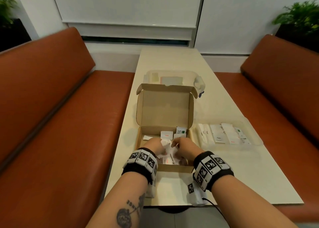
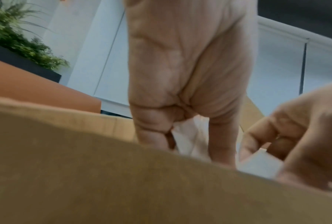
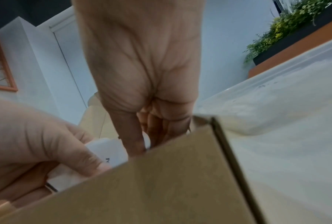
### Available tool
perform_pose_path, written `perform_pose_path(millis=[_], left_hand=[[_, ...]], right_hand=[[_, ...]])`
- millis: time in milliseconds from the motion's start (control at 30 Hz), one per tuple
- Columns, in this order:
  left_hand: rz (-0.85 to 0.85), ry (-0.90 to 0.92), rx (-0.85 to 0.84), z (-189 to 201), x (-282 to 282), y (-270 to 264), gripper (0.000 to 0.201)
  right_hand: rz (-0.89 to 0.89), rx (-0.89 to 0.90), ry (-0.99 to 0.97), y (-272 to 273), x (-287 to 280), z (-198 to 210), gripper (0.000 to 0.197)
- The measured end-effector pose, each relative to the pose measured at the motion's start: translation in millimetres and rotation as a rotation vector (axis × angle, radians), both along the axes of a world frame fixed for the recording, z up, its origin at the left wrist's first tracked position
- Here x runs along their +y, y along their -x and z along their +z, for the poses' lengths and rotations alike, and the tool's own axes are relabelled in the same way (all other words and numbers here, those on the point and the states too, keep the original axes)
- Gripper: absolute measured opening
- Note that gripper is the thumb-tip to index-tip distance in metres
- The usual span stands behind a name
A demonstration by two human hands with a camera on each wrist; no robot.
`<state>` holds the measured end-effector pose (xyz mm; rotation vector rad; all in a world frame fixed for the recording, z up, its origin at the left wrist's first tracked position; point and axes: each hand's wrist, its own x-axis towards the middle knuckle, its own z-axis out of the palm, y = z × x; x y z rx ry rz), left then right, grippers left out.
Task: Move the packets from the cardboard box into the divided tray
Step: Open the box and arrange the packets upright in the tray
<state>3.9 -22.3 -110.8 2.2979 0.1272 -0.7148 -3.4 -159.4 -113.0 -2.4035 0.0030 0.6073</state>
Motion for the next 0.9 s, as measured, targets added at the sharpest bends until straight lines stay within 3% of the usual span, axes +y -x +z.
perform_pose_path(millis=[200,333,500,767,900], left_hand=[[0.306,0.461,-0.037,6,-1,-5,0.022],[0.318,0.612,-0.029,16,-17,-10,0.016],[0.298,0.716,0.008,27,-50,-15,0.023],[0.341,0.803,0.002,28,-124,-29,0.017],[0.368,0.822,-0.071,22,-157,-37,0.013]], right_hand=[[-0.234,-0.109,-0.34,-8,-14,6,0.017],[-0.269,-0.192,-0.422,-11,-30,13,0.009],[-0.303,-0.289,-0.421,-15,-67,19,0.025],[-0.52,-0.369,-0.456,-29,-158,25,0.009],[-0.517,-0.344,-0.498,-34,-192,26,0.008]])
